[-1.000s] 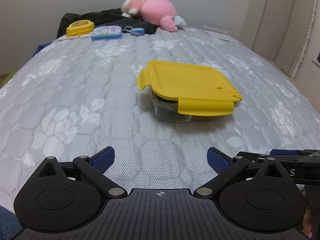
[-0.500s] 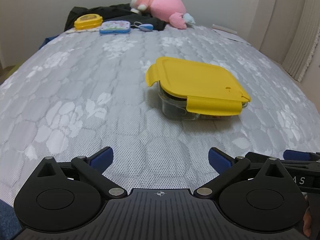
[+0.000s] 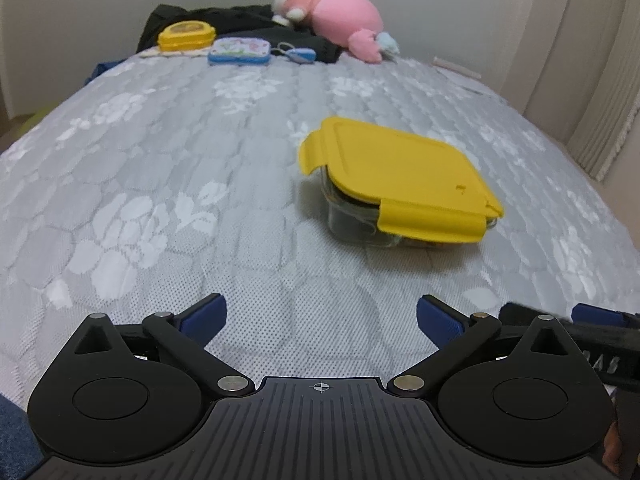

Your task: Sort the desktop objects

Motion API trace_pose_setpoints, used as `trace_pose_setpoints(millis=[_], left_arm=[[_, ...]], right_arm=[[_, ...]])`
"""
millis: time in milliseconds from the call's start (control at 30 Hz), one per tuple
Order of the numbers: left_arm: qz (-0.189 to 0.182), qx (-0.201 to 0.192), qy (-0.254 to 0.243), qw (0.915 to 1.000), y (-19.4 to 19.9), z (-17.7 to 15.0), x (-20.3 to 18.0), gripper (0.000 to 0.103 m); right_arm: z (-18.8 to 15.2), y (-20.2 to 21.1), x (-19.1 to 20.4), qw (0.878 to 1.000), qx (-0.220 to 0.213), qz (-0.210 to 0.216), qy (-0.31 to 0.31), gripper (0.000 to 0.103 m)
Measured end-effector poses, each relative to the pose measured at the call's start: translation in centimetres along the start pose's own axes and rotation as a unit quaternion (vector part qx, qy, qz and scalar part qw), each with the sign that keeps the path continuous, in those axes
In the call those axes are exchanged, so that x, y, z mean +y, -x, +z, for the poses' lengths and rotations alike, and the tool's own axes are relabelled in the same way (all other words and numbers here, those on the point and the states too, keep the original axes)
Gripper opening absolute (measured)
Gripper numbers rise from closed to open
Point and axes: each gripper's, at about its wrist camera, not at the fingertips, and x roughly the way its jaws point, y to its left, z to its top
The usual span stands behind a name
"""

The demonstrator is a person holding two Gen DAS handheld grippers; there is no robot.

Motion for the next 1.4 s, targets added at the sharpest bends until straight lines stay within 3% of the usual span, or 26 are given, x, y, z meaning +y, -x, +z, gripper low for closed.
trace_pose_setpoints(millis=[67,233,667,1167,1400], left_arm=[[-0.005,-0.001,0.008,1.0000,-0.2,0.1,0.2,0.103],[0.000,0.006,0.012,0.9999,-0.7,0.5,0.3,0.103],[0.030,0.006,-0.055,0.9980,-0.7,0.0,-2.0,0.103],[0.021,0.013,-0.056,0.9981,-0.7,-0.1,-2.0,0.103],[0.018,0.023,-0.028,0.9992,-0.9,0.0,-1.3,0.103]], right_arm=[[0.1,-0.2,-0.2,1.000,0.002,0.000,-0.007,0.094],[0.3,-0.6,-0.7,1.000,0.005,0.000,-0.024,0.097],[0.0,-0.9,0.0,1.000,0.002,-0.013,0.004,0.100],[-0.1,-1.1,-0.1,1.000,0.006,-0.013,-0.007,0.100],[-0.1,-1.2,0.0,1.000,0.008,-0.013,-0.004,0.101]])
